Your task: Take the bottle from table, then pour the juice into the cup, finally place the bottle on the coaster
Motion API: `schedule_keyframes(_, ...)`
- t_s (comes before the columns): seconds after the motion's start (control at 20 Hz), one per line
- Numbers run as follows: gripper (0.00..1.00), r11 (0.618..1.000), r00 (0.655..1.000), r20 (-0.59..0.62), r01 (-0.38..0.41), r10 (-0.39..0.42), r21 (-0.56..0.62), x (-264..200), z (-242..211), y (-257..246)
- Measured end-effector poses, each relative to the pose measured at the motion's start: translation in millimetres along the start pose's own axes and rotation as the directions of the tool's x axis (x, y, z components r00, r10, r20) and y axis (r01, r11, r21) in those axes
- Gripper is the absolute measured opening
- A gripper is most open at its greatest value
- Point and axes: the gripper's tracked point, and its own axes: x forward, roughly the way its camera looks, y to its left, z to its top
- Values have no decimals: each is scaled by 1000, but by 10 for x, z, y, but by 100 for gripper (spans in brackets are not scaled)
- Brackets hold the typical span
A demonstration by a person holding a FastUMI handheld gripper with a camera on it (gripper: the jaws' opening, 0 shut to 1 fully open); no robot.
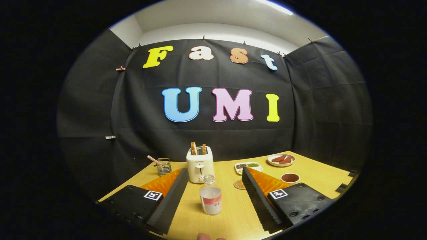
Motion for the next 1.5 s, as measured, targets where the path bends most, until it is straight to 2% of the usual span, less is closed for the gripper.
schedule_keyframes(0.4,100,1000,999,-45,-3,2,-18,356,-719,69)
schedule_keyframes(1.0,99,999,997,-77,-1,-2,-33,775,-1223,5)
schedule_keyframes(1.1,95,1000,996,-87,-22,20,-23,828,-1282,80)
schedule_keyframes(1.15,82,1000,997,-81,-20,18,-20,895,-1298,72)
schedule_keyframes(1.2,78,1000,996,-84,-12,10,-16,855,-1255,53)
schedule_keyframes(1.5,75,997,994,-110,8,0,70,814,-983,-42)
